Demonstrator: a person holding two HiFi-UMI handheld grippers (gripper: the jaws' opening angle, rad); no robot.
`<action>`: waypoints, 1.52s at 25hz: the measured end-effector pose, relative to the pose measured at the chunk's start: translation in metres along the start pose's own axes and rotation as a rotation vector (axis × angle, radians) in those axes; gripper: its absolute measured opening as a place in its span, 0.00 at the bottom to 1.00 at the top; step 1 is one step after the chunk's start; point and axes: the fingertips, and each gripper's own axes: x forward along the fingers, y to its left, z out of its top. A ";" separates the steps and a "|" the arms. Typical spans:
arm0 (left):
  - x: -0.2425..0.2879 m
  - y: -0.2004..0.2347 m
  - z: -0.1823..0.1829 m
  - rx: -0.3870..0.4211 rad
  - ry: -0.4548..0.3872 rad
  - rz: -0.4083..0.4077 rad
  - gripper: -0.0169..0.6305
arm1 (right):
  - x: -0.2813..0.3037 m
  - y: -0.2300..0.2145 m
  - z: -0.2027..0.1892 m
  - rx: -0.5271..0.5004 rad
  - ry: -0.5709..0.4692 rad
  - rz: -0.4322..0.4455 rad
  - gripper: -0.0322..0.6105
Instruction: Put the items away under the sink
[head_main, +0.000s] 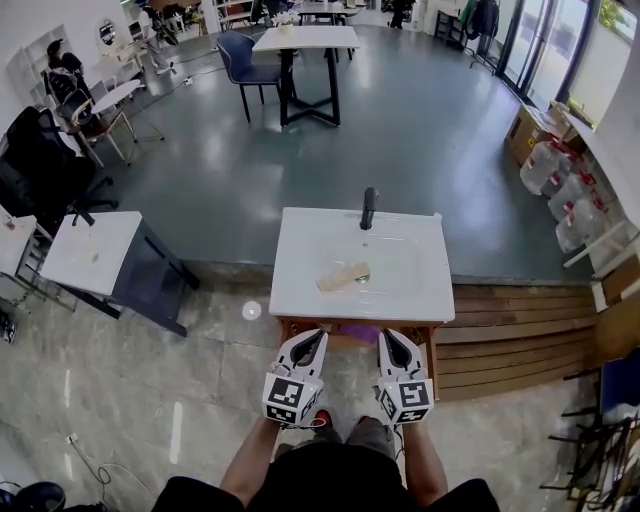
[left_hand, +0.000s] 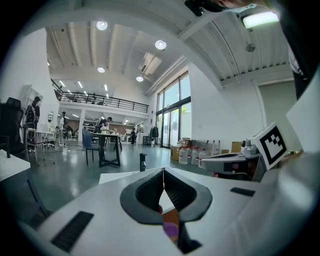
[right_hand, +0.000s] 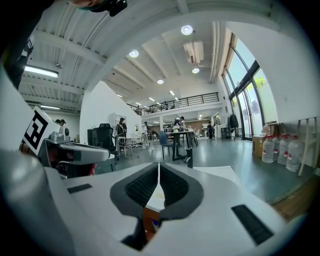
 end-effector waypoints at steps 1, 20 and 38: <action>0.000 0.002 0.001 -0.002 -0.001 0.002 0.04 | 0.002 0.000 0.000 0.001 0.002 -0.002 0.11; 0.068 0.054 0.003 -0.059 -0.002 0.138 0.04 | 0.093 -0.045 0.001 -0.014 0.048 0.114 0.11; 0.143 0.111 -0.058 -0.199 0.132 0.390 0.04 | 0.221 -0.078 -0.078 -0.042 0.260 0.399 0.11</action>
